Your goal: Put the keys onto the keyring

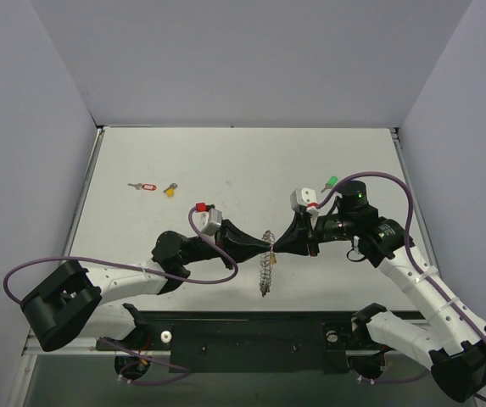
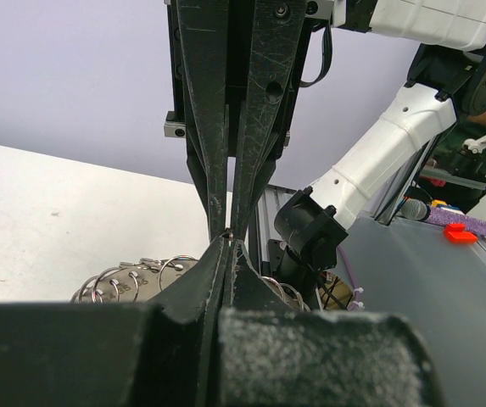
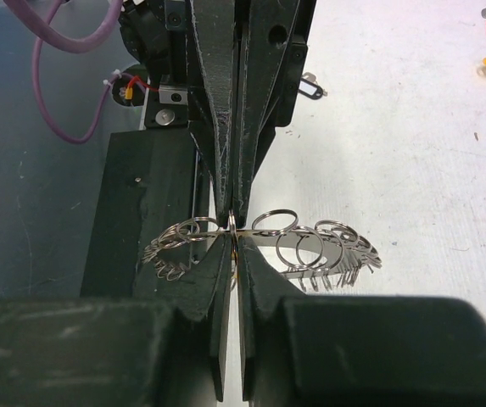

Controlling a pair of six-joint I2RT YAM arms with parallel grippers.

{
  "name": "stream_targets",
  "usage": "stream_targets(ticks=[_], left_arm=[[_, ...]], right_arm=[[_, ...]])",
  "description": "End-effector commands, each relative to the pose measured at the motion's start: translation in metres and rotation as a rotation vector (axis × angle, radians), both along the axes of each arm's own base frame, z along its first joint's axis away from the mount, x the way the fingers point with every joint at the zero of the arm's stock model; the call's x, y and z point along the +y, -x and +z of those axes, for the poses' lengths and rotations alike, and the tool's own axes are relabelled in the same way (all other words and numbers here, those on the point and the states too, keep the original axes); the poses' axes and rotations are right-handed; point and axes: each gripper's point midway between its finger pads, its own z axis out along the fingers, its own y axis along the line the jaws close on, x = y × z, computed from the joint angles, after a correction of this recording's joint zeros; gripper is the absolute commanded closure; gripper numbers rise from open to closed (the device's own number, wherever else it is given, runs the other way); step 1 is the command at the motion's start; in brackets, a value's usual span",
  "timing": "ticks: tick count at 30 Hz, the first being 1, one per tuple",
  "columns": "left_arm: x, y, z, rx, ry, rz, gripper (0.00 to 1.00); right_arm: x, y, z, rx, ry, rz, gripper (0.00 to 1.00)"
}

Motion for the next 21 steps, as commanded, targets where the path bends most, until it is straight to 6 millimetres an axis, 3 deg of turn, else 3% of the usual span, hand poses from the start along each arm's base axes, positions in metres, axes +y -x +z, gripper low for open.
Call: stream_targets(ticks=[1, 6, 9, 13, 16, 20, 21], left_arm=[[0.031, 0.023, 0.086, -0.261, 0.324, 0.022, 1.00], [0.031, 0.018, 0.084, -0.241, 0.321, 0.042, 1.00], [0.028, 0.009, 0.071, -0.189, 0.281, 0.067, 1.00], [0.020, 0.005, 0.055, -0.114, 0.196, 0.056, 0.71], [0.021, 0.004, 0.052, -0.101, 0.162, 0.069, 0.37], [0.021, -0.007, 0.043, -0.104, 0.056, 0.137, 0.29], [0.016, -0.012, 0.032, -0.073, -0.019, 0.143, 0.28]], right_arm=[[0.003, 0.007, 0.007, -0.018, -0.028, 0.043, 1.00], [0.002, 0.005, 0.010, -0.017, -0.025, 0.023, 1.00], [0.000, 0.000, 0.010, -0.011, -0.004, -0.016, 1.00], [-0.012, -0.007, -0.003, -0.025, 0.096, -0.084, 1.00], [-0.026, -0.005, -0.016, -0.026, 0.193, -0.118, 1.00], [-0.045, 0.000, -0.026, -0.071, 0.308, -0.116, 1.00], [-0.051, -0.002, -0.028, -0.105, 0.345, -0.115, 1.00]])
